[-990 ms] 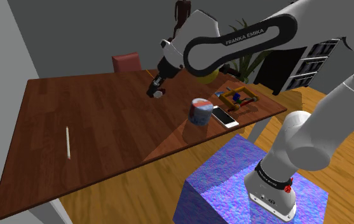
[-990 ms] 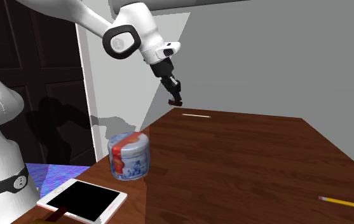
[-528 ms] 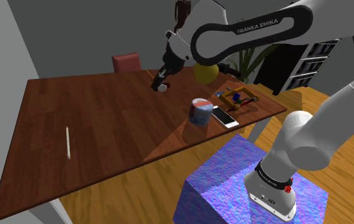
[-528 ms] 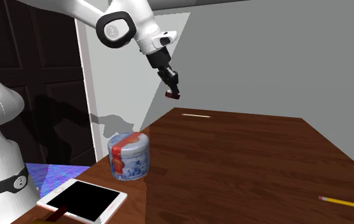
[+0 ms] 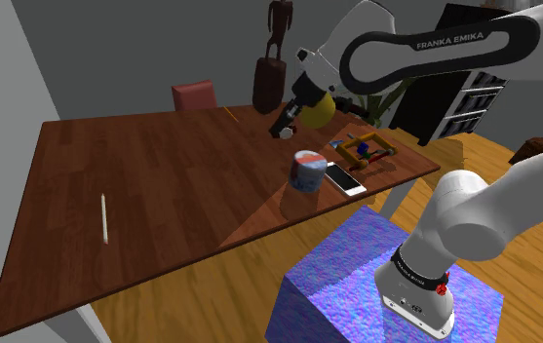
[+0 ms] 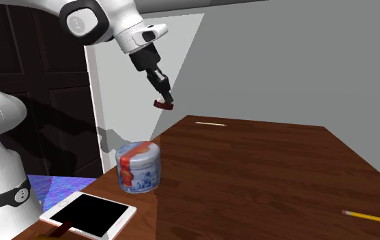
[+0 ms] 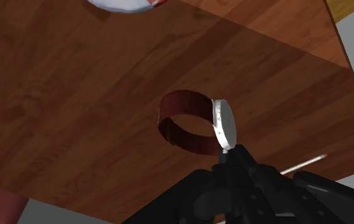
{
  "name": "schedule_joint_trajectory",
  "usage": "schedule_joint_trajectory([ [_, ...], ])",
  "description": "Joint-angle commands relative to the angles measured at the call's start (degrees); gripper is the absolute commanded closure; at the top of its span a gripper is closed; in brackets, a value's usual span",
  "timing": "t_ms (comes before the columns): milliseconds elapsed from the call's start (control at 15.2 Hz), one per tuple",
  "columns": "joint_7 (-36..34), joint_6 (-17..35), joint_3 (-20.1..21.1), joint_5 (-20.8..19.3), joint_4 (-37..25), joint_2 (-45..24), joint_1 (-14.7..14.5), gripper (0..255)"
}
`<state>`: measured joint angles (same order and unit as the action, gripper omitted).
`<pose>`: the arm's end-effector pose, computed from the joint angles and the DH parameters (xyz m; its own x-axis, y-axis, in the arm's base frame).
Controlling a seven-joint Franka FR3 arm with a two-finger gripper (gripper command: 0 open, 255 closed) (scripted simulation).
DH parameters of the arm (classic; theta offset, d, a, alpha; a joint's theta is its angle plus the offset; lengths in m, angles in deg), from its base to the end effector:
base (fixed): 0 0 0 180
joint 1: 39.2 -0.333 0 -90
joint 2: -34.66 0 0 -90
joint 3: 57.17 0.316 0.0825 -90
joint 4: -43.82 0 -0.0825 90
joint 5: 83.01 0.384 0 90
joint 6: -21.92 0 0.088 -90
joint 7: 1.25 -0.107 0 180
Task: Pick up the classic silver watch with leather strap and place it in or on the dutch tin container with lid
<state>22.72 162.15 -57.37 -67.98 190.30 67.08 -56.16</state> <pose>0.3932 0.1185 0.5056 0.7564 0.4469 0.4777 0.5307 -0.8461 -0.0488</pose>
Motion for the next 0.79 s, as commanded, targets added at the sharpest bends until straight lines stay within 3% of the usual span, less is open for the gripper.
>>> schedule_joint_trajectory([
  [0,2.1,-2.3,-2.0,-0.5,2.0,3.9,0.9,255],
  [462,8.0,-9.9,-8.2,-3.6,7.5,15.6,5.0,255],
  [726,8.9,-6.7,-8.6,-3.3,10.3,15.2,4.7,255],
])
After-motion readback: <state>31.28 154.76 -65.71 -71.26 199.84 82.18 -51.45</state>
